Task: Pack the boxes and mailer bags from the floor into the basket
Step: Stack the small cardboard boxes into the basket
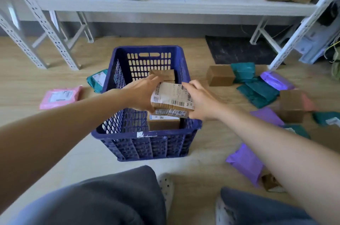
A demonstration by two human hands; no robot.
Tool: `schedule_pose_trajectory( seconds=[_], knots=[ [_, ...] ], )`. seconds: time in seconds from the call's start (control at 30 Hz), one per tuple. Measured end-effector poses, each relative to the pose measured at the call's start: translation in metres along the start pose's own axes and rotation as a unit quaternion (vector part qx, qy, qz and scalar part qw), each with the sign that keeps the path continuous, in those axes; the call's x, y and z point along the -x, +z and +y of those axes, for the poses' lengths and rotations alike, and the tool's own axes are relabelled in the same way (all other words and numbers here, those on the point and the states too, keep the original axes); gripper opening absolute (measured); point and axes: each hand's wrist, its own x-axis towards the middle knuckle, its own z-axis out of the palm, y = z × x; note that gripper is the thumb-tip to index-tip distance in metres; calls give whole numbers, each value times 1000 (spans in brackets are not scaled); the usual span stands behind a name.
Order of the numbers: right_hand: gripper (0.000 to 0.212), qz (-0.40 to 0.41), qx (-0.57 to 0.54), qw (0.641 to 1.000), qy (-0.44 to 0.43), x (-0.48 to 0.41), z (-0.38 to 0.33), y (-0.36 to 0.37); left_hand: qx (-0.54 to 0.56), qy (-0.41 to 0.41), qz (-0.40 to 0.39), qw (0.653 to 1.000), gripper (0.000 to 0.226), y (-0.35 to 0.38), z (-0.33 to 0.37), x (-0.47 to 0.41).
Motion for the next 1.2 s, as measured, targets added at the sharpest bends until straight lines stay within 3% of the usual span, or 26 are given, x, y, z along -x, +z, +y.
schedule_pose_trajectory(
  seconds=[0.27, 0.67, 0.87, 1.2],
  knots=[
    [104, -108, 30, 994, -15, -48, 15, 49, 34, -64, -86, 994, 109, 53, -35, -16],
    [70, -255, 108, 961, 0, -84, 25, 102, 83, -83, -191, 975, 97, 129, -64, -40],
    [68, -283, 142, 948, 9, -93, 24, 118, 99, -89, -203, 970, 92, 155, -73, -51],
    [88, -276, 246, 929, 9, -100, 29, 140, 111, -59, -202, 971, 83, 182, -75, -64]
  ],
)
